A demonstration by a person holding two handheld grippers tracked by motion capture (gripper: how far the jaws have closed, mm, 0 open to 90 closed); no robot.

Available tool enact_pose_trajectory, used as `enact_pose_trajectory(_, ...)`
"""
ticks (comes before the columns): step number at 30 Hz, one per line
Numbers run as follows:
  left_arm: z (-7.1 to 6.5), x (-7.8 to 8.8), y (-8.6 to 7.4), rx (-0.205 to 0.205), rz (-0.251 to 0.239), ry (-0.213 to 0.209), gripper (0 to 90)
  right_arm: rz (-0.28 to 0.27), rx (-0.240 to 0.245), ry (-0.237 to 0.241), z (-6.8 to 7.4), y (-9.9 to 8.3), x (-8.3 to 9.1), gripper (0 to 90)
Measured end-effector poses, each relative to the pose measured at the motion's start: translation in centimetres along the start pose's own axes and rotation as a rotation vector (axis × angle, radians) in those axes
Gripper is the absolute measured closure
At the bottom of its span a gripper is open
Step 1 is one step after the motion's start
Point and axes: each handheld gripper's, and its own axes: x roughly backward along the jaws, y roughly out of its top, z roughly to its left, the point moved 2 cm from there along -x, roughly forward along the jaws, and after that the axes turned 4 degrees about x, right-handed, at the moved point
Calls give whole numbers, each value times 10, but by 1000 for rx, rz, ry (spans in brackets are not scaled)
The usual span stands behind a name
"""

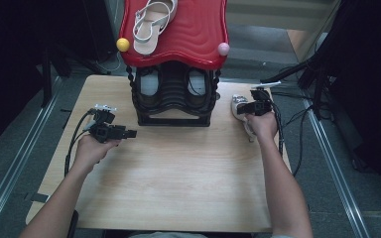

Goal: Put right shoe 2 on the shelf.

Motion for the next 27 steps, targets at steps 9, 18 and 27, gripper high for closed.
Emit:
enact_pose_trajectory(9, 1, 0, 0, -2, 1, 4, 374, 35, -1, -26, -3, -2, -9, 788)
enact_pose_trajectory(18, 0, -1, -1, -5, 6, 3, 374, 71, 46, -86, -3, -4, -16, 862)
enact_pose_trajectory(27, 0, -1, -1, -2, 3, 4, 375, 35, -48, -42, -13, -1, -6, 891)
